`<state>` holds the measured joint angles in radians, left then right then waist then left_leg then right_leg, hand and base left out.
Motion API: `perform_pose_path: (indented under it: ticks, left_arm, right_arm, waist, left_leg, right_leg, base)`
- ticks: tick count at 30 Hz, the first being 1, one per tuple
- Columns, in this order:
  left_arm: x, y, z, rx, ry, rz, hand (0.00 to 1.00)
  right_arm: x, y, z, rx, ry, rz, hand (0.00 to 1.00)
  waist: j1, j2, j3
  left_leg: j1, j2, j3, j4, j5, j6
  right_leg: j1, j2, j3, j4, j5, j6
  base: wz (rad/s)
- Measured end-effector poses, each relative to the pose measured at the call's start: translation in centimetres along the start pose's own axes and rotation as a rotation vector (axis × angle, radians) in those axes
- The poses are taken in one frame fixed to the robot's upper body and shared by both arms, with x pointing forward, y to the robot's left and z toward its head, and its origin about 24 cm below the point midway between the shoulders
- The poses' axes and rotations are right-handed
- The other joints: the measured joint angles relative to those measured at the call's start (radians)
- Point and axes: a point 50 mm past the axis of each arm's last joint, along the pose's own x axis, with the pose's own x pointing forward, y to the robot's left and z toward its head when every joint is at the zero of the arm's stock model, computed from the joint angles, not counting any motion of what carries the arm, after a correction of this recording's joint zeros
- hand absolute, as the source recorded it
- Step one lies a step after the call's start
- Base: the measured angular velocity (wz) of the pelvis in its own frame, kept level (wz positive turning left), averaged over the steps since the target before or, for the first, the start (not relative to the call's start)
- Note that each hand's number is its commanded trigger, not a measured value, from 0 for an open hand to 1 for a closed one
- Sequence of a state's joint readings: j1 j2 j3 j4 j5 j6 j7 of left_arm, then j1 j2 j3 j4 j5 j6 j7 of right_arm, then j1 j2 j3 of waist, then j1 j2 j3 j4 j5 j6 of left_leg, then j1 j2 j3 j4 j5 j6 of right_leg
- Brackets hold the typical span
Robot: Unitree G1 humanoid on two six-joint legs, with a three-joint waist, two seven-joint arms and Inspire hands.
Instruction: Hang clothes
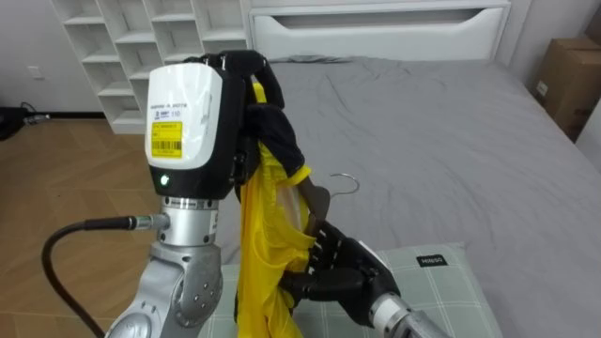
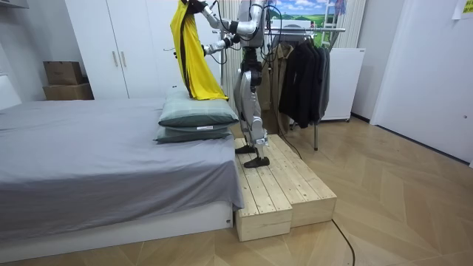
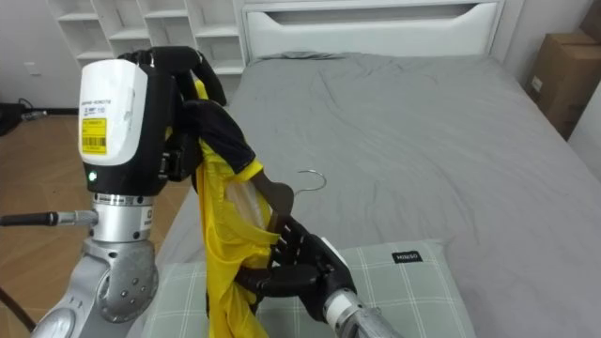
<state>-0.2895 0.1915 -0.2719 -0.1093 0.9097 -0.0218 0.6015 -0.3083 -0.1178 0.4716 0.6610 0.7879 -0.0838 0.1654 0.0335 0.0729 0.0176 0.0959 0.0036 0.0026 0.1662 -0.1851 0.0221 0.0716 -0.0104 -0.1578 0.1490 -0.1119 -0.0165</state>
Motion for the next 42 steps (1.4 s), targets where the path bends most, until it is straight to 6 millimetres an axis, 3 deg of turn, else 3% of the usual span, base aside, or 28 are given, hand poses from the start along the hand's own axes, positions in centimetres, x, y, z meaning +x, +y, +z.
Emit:
perform_pose_path:
  ticks: [13, 14, 15, 16, 42]
  left_arm:
    - [0.5, 1.0, 0.6, -0.008, -0.055, 0.041, 1.00]
    - [0.5, 1.1, 0.6, -0.009, -0.058, 0.048, 1.00]
    - [0.5, 1.1, 0.6, -0.010, -0.061, 0.054, 1.00]
    - [0.5, 1.1, 0.6, -0.010, -0.062, 0.056, 1.00]
    - [0.5, 1.1, 0.6, -0.007, -0.064, 0.058, 1.00]
  right_arm:
    - [-0.8, -1.5, 0.0, 0.014, 0.006, -0.042, 0.00]
    - [-0.8, -1.6, -0.1, 0.012, 0.007, -0.044, 0.20]
    - [-0.9, -1.6, -0.1, 0.012, 0.008, -0.044, 0.89]
    - [-0.9, -1.6, -0.1, 0.012, 0.009, -0.045, 1.00]
    - [-0.9, -1.6, -0.1, 0.011, 0.010, -0.024, 1.00]
  waist:
    - [-0.003, -0.003, -0.0005]
    - [-0.004, -0.003, -0.0005]
    - [-0.004, -0.004, -0.0007]
    - [-0.005, -0.005, -0.0008]
    - [-0.003, -0.014, -0.0047]
  left_leg:
    - [0.003, -0.001, 0.002, 0.005, 0.000, 0.000]
    - [0.003, -0.001, 0.002, 0.005, 0.000, 0.000]
    - [0.003, -0.001, 0.002, 0.005, 0.000, 0.000]
    - [0.003, -0.001, 0.003, 0.005, 0.000, 0.000]
    - [0.006, 0.000, 0.009, 0.005, 0.000, 0.000]
  right_leg:
    - [0.000, -0.003, 0.004, 0.001, 0.000, 0.000]
    - [0.000, -0.003, 0.007, 0.001, 0.000, 0.000]
    - [0.000, -0.003, 0.007, 0.001, 0.000, 0.000]
    - [0.000, -0.003, 0.007, 0.001, 0.000, 0.000]
    - [0.000, -0.003, 0.018, 0.001, 0.000, 0.000]
  base:
    - [0.00]
    - [0.00]
    - [0.00]
    - [0.00]
    - [0.00]
